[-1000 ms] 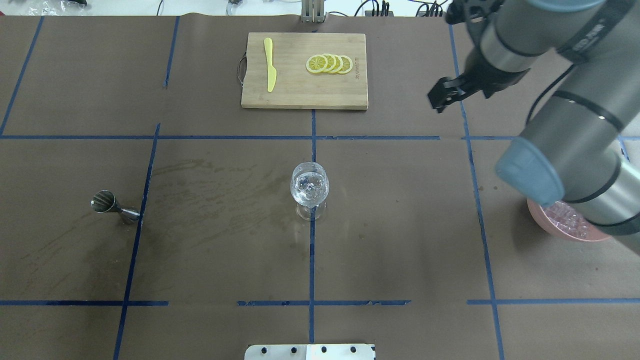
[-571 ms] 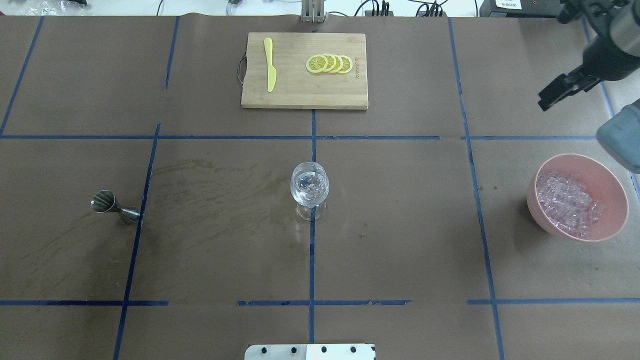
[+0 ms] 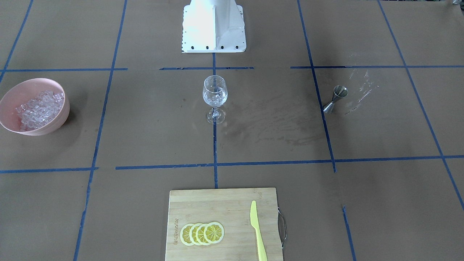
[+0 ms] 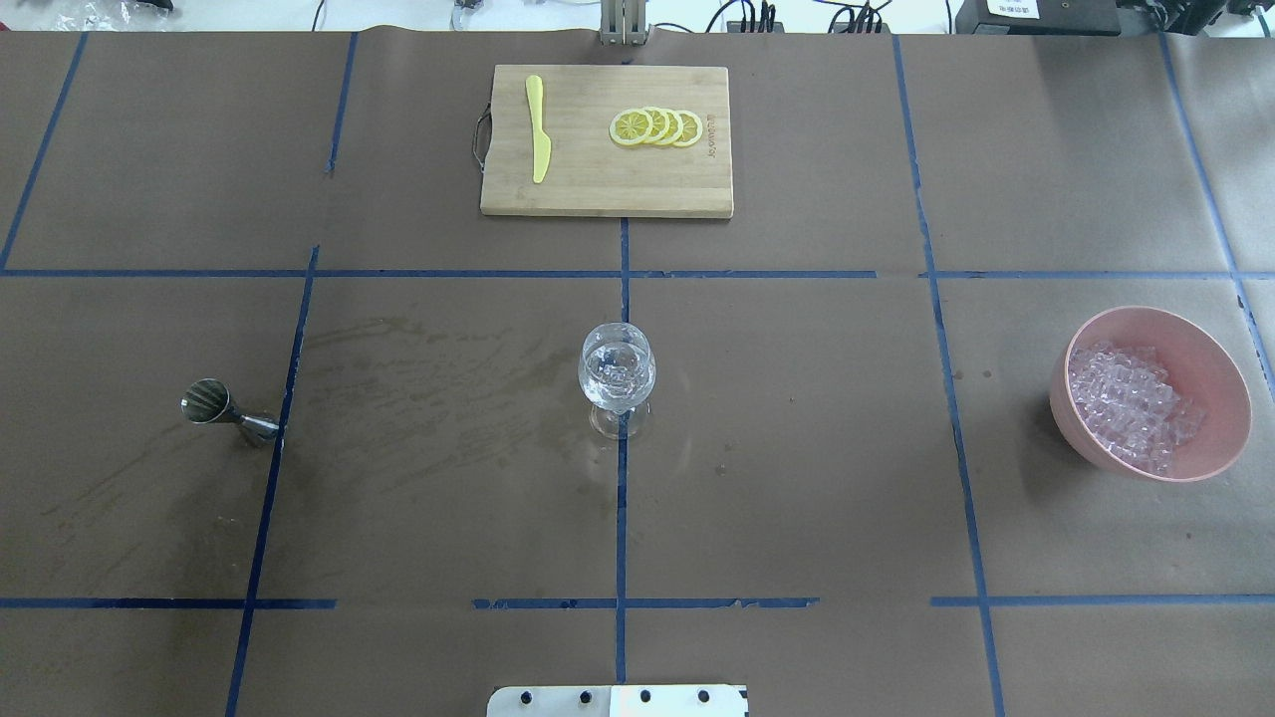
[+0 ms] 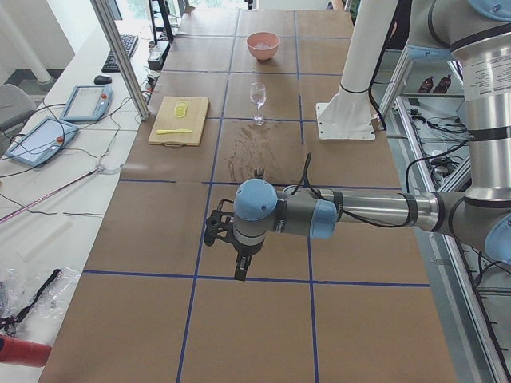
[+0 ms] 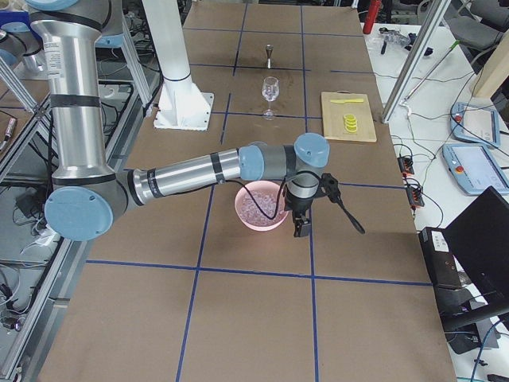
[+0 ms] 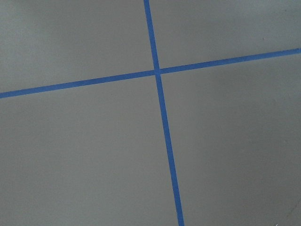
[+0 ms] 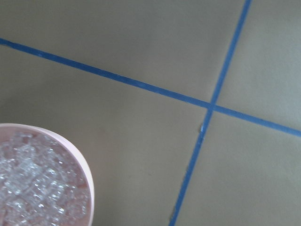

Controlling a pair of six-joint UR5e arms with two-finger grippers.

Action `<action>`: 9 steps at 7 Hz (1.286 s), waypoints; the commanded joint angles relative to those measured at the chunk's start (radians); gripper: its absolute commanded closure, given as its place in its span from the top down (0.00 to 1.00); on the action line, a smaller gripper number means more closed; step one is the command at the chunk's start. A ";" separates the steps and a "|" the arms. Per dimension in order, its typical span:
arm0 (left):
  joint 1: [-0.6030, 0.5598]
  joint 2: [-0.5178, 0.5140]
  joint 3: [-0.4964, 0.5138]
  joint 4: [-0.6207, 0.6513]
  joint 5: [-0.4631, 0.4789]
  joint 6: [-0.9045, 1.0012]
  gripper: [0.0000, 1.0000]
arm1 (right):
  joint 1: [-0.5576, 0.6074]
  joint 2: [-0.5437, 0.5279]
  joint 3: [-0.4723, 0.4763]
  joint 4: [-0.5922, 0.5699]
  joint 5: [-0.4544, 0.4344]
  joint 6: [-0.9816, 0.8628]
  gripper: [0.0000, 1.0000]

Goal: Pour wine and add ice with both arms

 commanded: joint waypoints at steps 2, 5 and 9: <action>0.002 0.003 0.001 0.000 -0.004 0.000 1.00 | 0.079 -0.084 -0.094 0.113 0.005 -0.001 1.00; 0.002 0.003 0.001 0.000 -0.001 0.000 1.00 | 0.093 -0.092 -0.094 0.115 0.005 -0.004 1.00; 0.000 0.006 -0.001 0.001 -0.001 0.000 1.00 | 0.093 -0.093 -0.094 0.115 0.012 -0.012 1.00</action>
